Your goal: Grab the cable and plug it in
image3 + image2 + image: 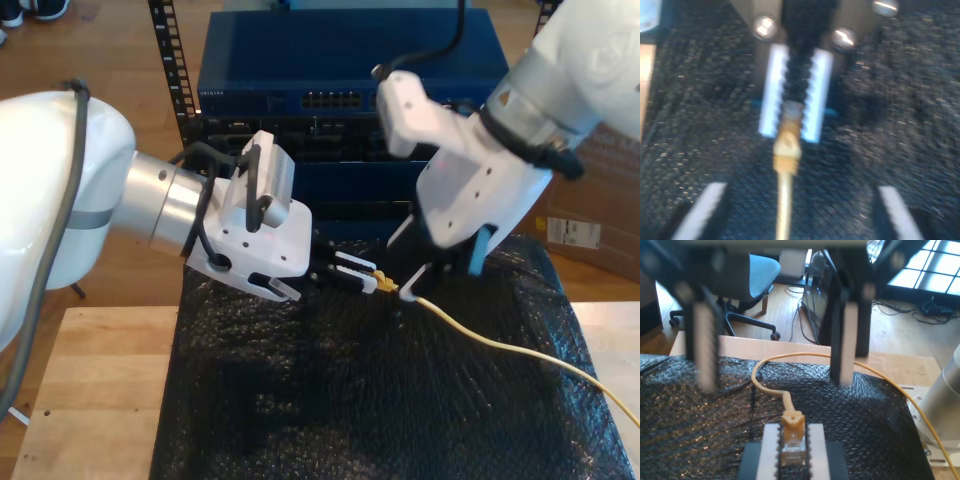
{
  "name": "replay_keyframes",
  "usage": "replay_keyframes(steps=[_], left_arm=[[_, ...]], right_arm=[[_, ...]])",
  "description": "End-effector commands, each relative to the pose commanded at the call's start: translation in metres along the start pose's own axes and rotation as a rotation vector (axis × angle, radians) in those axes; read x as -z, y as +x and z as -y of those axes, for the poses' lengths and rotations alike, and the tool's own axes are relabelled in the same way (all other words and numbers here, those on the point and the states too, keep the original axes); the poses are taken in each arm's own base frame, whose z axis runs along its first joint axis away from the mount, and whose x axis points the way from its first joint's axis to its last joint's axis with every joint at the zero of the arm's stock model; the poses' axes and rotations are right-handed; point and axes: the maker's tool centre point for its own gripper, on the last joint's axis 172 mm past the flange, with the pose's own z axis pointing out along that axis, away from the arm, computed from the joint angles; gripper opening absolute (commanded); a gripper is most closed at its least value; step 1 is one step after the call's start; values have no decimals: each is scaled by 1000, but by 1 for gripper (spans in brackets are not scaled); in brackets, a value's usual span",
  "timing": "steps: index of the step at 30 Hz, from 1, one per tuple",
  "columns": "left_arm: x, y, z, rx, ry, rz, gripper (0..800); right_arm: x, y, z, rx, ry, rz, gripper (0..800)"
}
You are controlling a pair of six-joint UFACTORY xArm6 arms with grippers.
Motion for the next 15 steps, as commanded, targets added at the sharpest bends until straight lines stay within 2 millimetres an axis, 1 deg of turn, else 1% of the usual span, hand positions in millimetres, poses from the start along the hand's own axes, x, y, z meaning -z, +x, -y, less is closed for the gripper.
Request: replay_keyframes(steps=[3, 6, 8, 10, 14, 15], left_arm=[[7, 2, 3, 42, -16, -41, 7], [15, 5, 9, 185, -48, -106, 7], [22, 5, 9, 265, -74, -127, 7], [23, 10, 4, 278, -105, -135, 7], [22, 7, 3, 298, -124, -143, 7], [24, 7, 4, 300, -120, -147, 7]], right_arm=[[8, -7, -7, -22, -19, -7, 792], [10, -12, -11, -41, -25, -15, 800], [10, -11, -10, -37, -24, -17, 800], [15, -8, -13, -34, -37, -19, 800], [33, 1, -7, -4, -79, -24, 797], [34, 2, -5, 4, -85, -24, 796]])
